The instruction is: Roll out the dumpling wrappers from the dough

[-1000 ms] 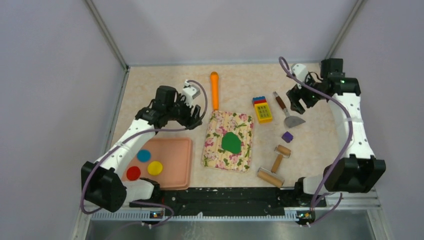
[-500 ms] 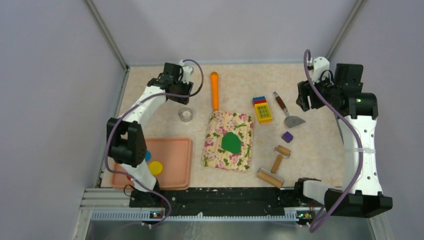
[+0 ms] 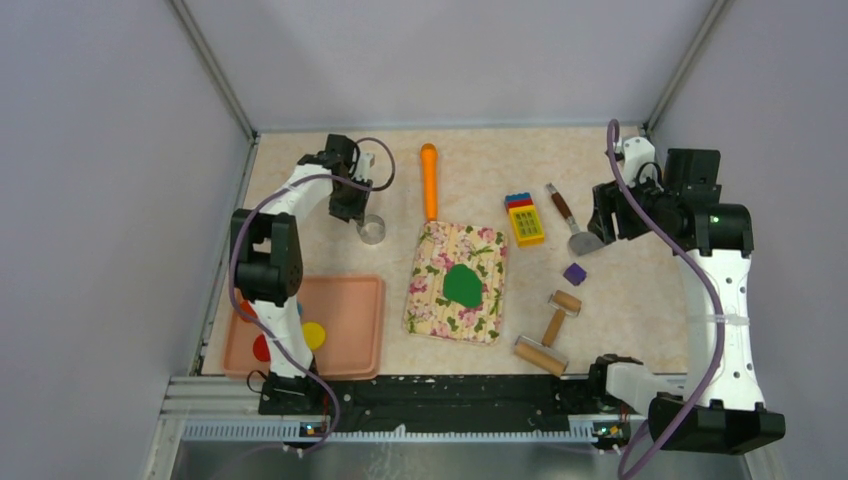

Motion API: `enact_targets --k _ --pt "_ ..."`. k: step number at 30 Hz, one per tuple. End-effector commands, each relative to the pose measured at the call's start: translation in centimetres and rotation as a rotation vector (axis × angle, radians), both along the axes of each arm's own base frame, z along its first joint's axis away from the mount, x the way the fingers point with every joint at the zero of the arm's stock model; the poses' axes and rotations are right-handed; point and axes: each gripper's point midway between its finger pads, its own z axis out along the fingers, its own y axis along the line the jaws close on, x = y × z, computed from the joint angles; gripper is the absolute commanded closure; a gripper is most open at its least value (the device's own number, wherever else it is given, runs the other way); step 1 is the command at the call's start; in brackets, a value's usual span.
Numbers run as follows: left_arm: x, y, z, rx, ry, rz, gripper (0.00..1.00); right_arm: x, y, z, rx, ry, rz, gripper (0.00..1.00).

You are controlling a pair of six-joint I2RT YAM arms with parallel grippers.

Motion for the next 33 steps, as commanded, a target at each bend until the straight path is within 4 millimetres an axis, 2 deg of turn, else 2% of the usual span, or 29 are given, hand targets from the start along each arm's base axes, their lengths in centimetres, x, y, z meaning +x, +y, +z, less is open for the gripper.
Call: enact_targets --k 1,9,14,19,22,26,31,33 --pt "0.5 -0.4 0.0 -0.036 0.005 -0.007 0.61 0.2 0.4 0.4 0.025 -0.021 -0.001 0.40" --pt "1.3 -0.7 -0.9 -0.045 0.013 -0.014 0.71 0.5 0.5 0.4 0.032 -0.015 0.003 0.40" --pt "1.6 -0.6 -1.1 -0.036 0.014 -0.022 0.82 0.6 0.5 0.4 0.036 -0.009 0.005 0.40" --pt "1.6 -0.7 0.3 -0.040 -0.007 -0.034 0.99 0.4 0.6 0.4 0.035 -0.007 0.009 0.40" --pt "1.3 -1.2 2.2 -0.069 -0.037 -0.063 1.00 0.4 0.8 0.3 0.042 -0.003 0.019 0.40" --pt "-0.2 -3.2 5.1 -0.149 -0.069 -0.113 1.00 0.5 1.2 0.1 0.065 0.000 0.035 0.42" --pt "-4.0 -8.0 8.7 -0.265 -0.096 -0.237 1.00 1.6 2.3 -0.1 0.133 0.018 -0.001 0.42" --pt "-5.7 -9.9 9.5 -0.303 -0.093 -0.286 1.00 1.8 3.7 -0.7 0.172 0.048 0.010 0.42"
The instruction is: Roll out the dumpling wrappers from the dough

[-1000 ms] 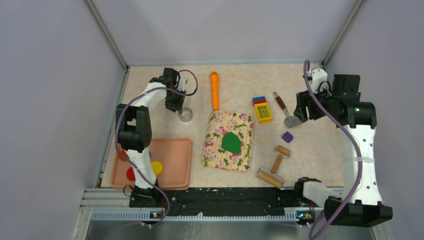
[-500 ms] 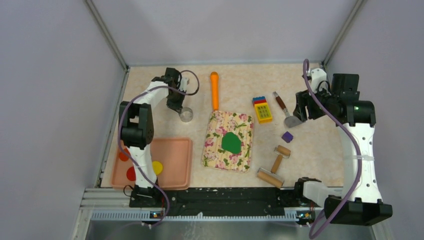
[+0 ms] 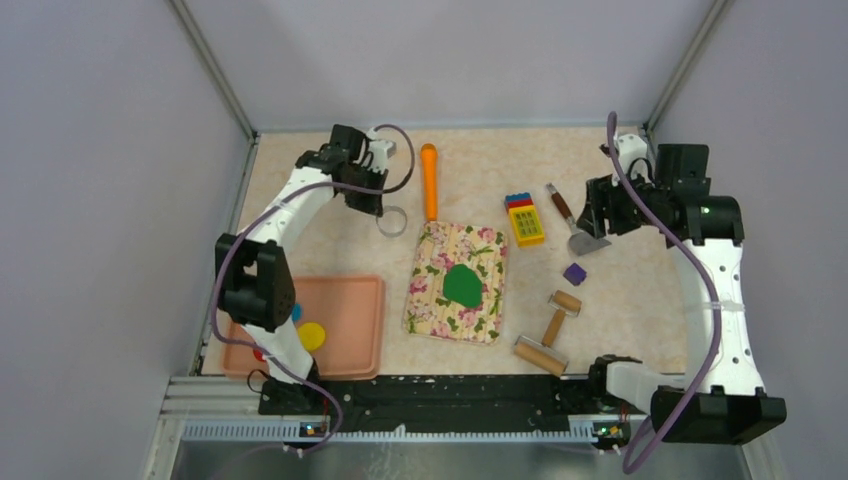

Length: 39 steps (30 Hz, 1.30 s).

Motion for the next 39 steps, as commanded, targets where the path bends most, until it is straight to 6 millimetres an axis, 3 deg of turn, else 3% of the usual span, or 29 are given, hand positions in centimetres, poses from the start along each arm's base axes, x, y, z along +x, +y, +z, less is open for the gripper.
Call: enact_targets --k 1,9,13,17,22,28,39 --pt "-4.5 -5.5 4.6 -0.145 -0.035 -0.147 1.00 1.2 3.7 -0.7 0.105 0.037 0.034 0.43" --pt "-9.9 -11.9 6.0 -0.256 0.025 -0.305 1.00 2.6 10.7 -3.1 0.221 0.155 0.209 0.51" --pt "-10.5 -14.5 5.7 -0.239 0.004 -0.367 1.00 4.9 11.9 -4.1 0.255 0.139 0.230 0.52" --pt "-11.0 -16.4 4.0 -0.206 0.035 -0.375 1.00 3.6 14.4 -5.7 0.412 0.285 0.244 0.57" --pt "-11.0 -17.3 2.7 -0.192 0.022 -0.338 1.00 1.7 16.9 -6.9 0.563 0.409 0.248 0.59" --pt "-10.5 -17.1 2.3 -0.186 0.028 -0.218 1.00 0.7 18.5 -9.4 0.587 0.465 0.219 0.61" --pt "-11.7 -17.3 1.6 -0.269 0.089 -0.111 1.00 0.7 20.3 -12.2 0.635 0.499 0.163 0.67"
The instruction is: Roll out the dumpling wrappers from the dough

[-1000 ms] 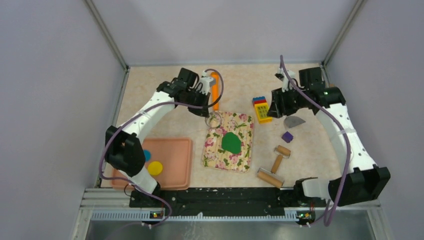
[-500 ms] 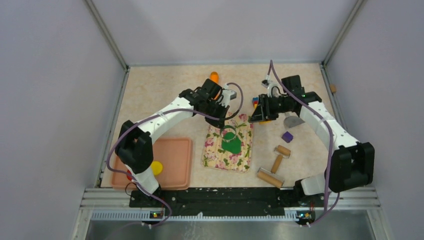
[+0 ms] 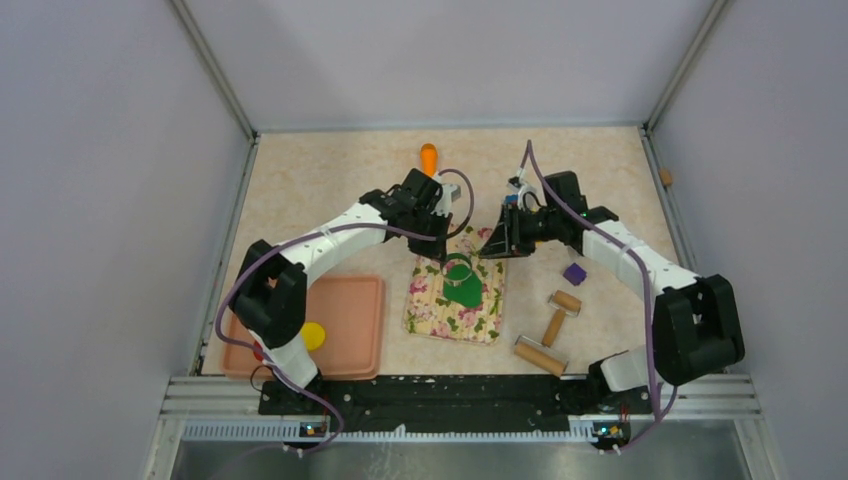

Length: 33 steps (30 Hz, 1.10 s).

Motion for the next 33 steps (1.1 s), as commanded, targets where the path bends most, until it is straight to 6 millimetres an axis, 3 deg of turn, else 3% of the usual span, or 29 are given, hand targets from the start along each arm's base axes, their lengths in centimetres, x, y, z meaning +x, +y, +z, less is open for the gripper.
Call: enact_targets --k 1,7,20,29,33 --pt "0.1 -0.9 2.2 -0.094 -0.035 0.044 1.00 0.8 1.2 -0.4 0.033 -0.010 -0.021 0.67" --pt "0.1 -1.2 2.3 -0.120 -0.035 0.054 1.00 0.2 2.1 -1.5 0.029 0.019 0.002 0.71" --pt "-0.3 -1.6 2.5 -0.147 -0.039 0.037 1.00 -0.8 2.1 -4.0 -0.009 0.058 -0.004 0.74" --pt "-1.7 -2.4 1.3 -0.170 0.004 0.003 1.00 -1.5 2.1 -4.9 -0.018 0.064 0.001 1.00" --pt "-1.7 -2.4 0.1 -0.164 0.015 0.005 1.00 -2.1 1.6 -6.1 -0.051 0.084 -0.001 1.00"
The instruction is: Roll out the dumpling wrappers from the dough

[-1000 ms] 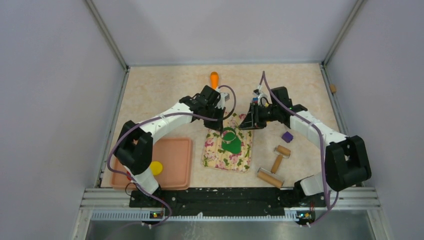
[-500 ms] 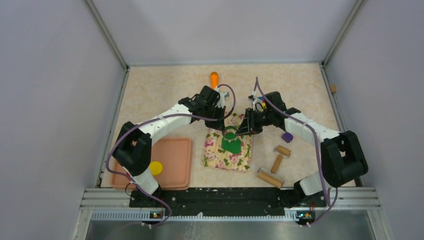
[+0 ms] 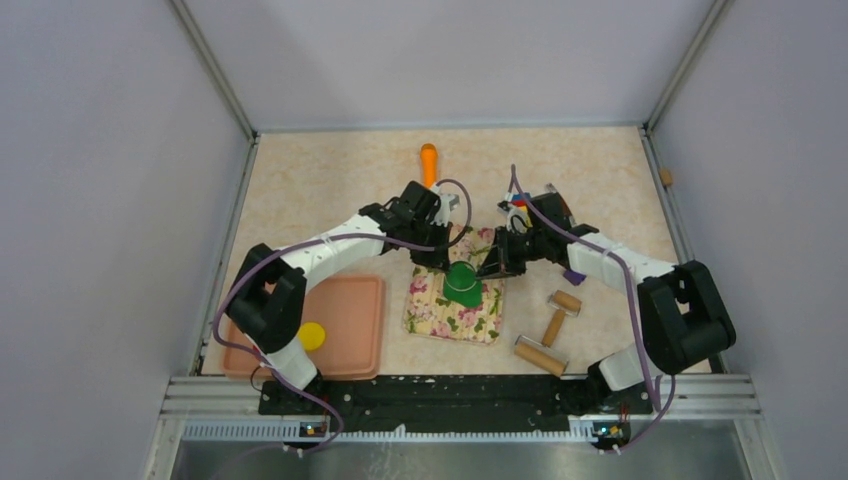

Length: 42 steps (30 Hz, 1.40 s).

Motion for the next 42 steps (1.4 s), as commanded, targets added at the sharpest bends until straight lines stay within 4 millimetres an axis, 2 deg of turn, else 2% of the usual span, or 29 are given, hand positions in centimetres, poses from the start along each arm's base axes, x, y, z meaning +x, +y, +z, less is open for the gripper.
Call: enact_targets --k 1,15,33,42 --pt "0.1 -1.6 1.0 -0.085 -0.033 -0.023 1.00 -0.2 0.0 -1.0 -0.029 -0.021 0.011 1.00" --pt "0.8 -1.7 -0.9 -0.049 -0.014 -0.020 1.00 0.0 -0.4 -3.3 -0.078 0.007 0.001 1.00" --pt "2.7 -0.6 -1.4 -0.045 0.047 0.090 1.00 0.8 0.4 -3.5 -0.072 0.067 0.007 1.00" --pt "3.0 -0.7 -1.8 -0.051 0.057 0.092 1.00 1.1 0.5 -3.6 -0.078 0.068 0.013 1.00"
